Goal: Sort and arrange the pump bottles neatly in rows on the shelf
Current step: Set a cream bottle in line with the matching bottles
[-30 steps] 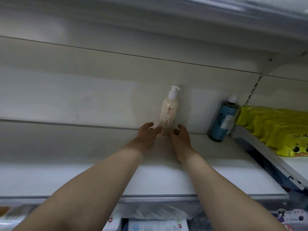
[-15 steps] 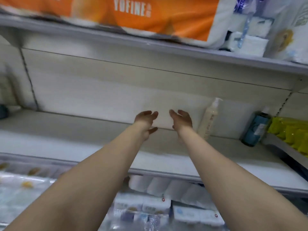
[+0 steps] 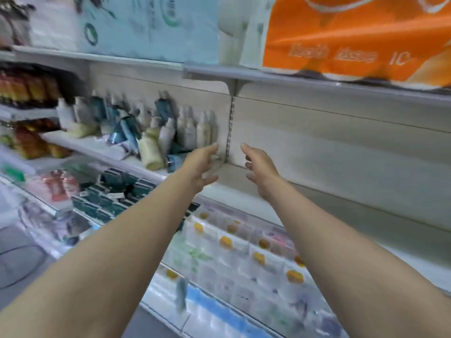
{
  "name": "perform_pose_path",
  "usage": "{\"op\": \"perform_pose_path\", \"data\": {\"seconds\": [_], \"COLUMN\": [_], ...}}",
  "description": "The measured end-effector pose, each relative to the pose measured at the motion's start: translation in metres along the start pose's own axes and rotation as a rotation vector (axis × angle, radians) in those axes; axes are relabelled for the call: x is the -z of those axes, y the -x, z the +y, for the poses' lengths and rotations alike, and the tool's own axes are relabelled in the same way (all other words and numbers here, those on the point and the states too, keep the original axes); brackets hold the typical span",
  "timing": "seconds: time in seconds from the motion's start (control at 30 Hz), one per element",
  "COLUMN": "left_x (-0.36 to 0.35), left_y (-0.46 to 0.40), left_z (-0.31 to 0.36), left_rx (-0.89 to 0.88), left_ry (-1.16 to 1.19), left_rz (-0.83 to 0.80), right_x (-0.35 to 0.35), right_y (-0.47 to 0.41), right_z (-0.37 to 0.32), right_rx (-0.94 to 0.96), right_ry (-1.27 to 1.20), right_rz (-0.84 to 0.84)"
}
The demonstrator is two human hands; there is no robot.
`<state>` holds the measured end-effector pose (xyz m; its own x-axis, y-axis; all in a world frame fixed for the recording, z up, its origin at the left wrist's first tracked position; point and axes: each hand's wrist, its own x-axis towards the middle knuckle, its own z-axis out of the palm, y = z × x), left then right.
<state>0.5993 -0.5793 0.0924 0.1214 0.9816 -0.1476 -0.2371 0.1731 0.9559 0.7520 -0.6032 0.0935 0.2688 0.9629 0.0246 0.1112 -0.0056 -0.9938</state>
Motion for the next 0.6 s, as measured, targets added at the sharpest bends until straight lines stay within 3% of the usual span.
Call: {"op": "perform_pose_path", "data": {"seconds": [0.27, 0.6], "left_x": [0.192, 0.317], "left_y": [0.002, -0.038], "left_z": [0.044, 0.063], "left_rx": [-0.02, -0.053], "left_ry": [0.053, 0.154], "left_rz": [0.252, 0.454], "right_x": [-0.189, -0.343], "right_y": [-0.006, -0.057], "right_z": [-0.011, -0.008], "right_rx": [-0.042, -0.048], "right_ry": [-0.032, -0.021], "right_rz": [-0.26, -0.484]}}
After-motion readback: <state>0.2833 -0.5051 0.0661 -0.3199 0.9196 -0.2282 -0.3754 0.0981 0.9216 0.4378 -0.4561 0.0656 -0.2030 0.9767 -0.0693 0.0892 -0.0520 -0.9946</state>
